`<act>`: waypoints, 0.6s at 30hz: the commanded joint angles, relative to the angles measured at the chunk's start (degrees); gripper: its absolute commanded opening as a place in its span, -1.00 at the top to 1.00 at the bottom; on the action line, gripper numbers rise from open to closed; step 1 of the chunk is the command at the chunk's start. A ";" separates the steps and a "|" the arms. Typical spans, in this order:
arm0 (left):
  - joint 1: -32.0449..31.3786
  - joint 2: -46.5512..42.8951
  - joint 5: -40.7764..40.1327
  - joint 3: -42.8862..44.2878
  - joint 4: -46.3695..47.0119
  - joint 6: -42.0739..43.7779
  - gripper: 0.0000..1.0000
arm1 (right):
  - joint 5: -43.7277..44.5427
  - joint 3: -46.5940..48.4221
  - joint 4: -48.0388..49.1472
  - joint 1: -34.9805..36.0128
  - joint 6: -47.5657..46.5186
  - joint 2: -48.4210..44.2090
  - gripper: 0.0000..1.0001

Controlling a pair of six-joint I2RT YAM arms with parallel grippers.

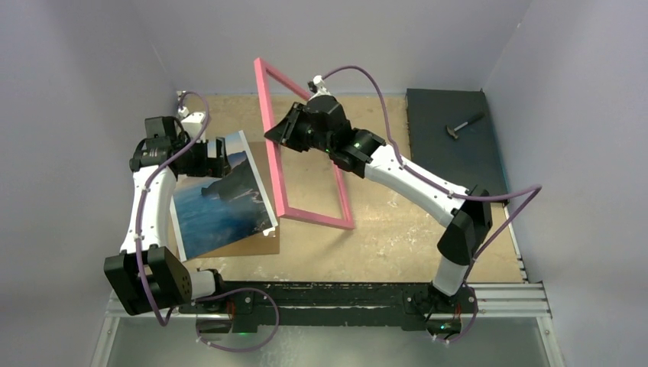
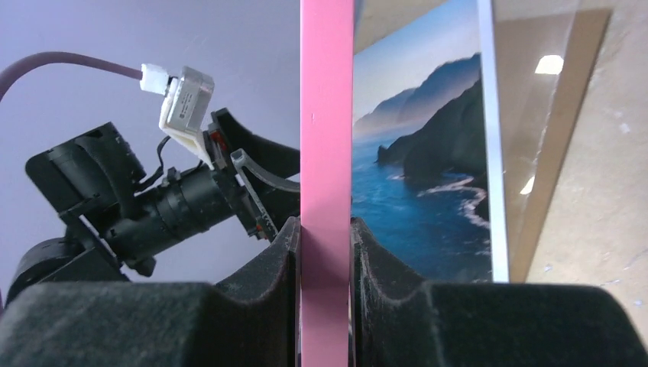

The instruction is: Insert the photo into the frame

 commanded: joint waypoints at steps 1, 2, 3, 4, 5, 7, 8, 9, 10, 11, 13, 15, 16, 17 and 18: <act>0.39 -1.94 5.72 -1.16 0.48 -1.50 -1.00 | -11.74 -6.65 16.06 -2.88 8.30 -5.54 0.89; 0.42 -2.04 6.33 -1.51 1.05 -2.29 -1.00 | -13.29 -7.88 18.07 -3.50 9.70 -6.15 0.90; 0.43 -1.99 6.97 -1.69 1.30 -3.09 -1.00 | -14.40 -8.97 20.48 -4.07 10.45 -6.76 0.91; 0.40 -1.79 7.88 -1.68 1.12 -3.69 -1.00 | -14.94 -10.30 22.54 -4.56 10.79 -7.47 0.91; 0.43 -1.55 8.75 -1.51 0.74 -4.07 -1.00 | -15.38 -11.91 24.19 -5.33 11.52 -8.25 0.92; 0.42 -1.28 10.39 -1.60 0.24 -4.14 -1.00 | -19.64 -18.48 31.31 -7.70 16.94 -9.95 0.92; 0.43 -1.46 10.55 -1.99 0.60 -4.15 -1.00 | -21.05 -20.85 34.73 -8.64 19.74 -10.38 0.92; 0.41 -1.67 10.41 -2.82 1.32 -4.32 -1.00 | -21.87 -22.71 37.11 -9.31 21.78 -10.56 0.92; 0.43 -1.91 10.23 -3.56 2.04 -4.29 -1.00 | -22.30 -23.77 38.59 -9.58 23.11 -10.48 0.92; 0.43 -2.11 10.00 -4.14 2.55 -4.09 -1.00 | -22.59 -24.18 39.40 -9.79 24.14 -10.24 0.93; 0.43 -2.31 9.68 -4.43 2.74 -3.58 -1.00 | -22.68 -24.64 41.05 -9.78 25.89 -9.71 0.96; 0.43 -2.32 9.59 -3.71 2.07 -3.23 -1.00 | -22.62 -24.46 42.11 -9.81 28.02 -9.14 0.96; 0.43 -2.32 9.62 -2.99 1.56 -3.13 -1.00 | -22.60 -24.07 42.23 -9.85 28.82 -8.78 0.96; 0.42 -2.32 9.70 -2.11 0.98 -3.06 -1.00 | -22.59 -23.64 42.39 -10.03 29.82 -8.43 0.97; 0.46 -2.32 9.81 -1.33 0.37 -3.02 -1.00 | -22.67 -23.49 42.95 -10.19 30.91 -8.13 0.97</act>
